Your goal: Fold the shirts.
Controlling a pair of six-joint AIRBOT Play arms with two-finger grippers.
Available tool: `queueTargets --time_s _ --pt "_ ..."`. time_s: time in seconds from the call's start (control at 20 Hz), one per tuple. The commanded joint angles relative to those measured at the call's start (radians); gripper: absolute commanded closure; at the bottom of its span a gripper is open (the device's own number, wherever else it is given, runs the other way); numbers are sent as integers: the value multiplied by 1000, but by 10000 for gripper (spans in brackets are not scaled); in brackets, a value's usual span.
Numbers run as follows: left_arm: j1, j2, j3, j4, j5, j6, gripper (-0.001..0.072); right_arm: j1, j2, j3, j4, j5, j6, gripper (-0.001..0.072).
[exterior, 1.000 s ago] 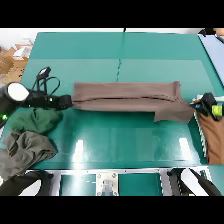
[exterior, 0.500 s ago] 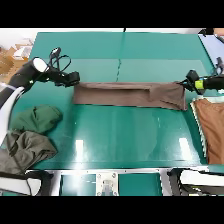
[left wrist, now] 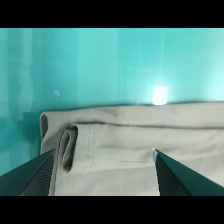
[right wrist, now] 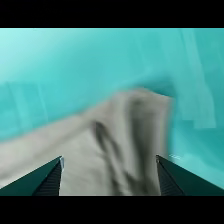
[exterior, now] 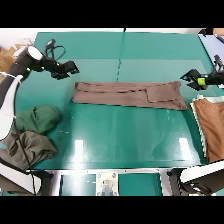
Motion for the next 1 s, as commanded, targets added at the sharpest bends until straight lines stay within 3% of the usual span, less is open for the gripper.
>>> queueTargets --time_s 0.0,0.3,0.35,0.4,0.45,0.55,0.6,0.7,0.75,0.8,0.95 --pt "29 -6 60 -8 -160 -4 8 -82 -64 31 0 179 -90 69" --pt "29 -7 60 -63 -162 -4 12 -93 -250 43 129 242 -180 69" --pt "29 -7 60 -87 -161 5 266 -89 -271 46 181 248 -202 69" --pt "29 -7 60 -117 -158 50 590 -81 -283 46 219 253 -219 81" --pt "26 -7 60 -145 -153 76 685 -70 -290 47 245 262 -233 112" --pt "0 -7 60 -156 -120 76 684 -47 -290 53 241 266 -235 135" --pt "-25 -8 60 -156 -97 78 684 -41 -290 62 240 276 -235 294" --pt "-89 -14 60 -156 -33 113 684 -35 -290 89 240 312 -234 477" --pt "-126 -20 60 -156 6 121 684 -34 -290 108 241 342 -234 625" --pt "-164 -27 57 -156 51 132 684 -35 -290 129 242 367 -226 689" --pt "-298 -89 56 -156 197 156 684 -33 -266 231 243 454 -173 690"
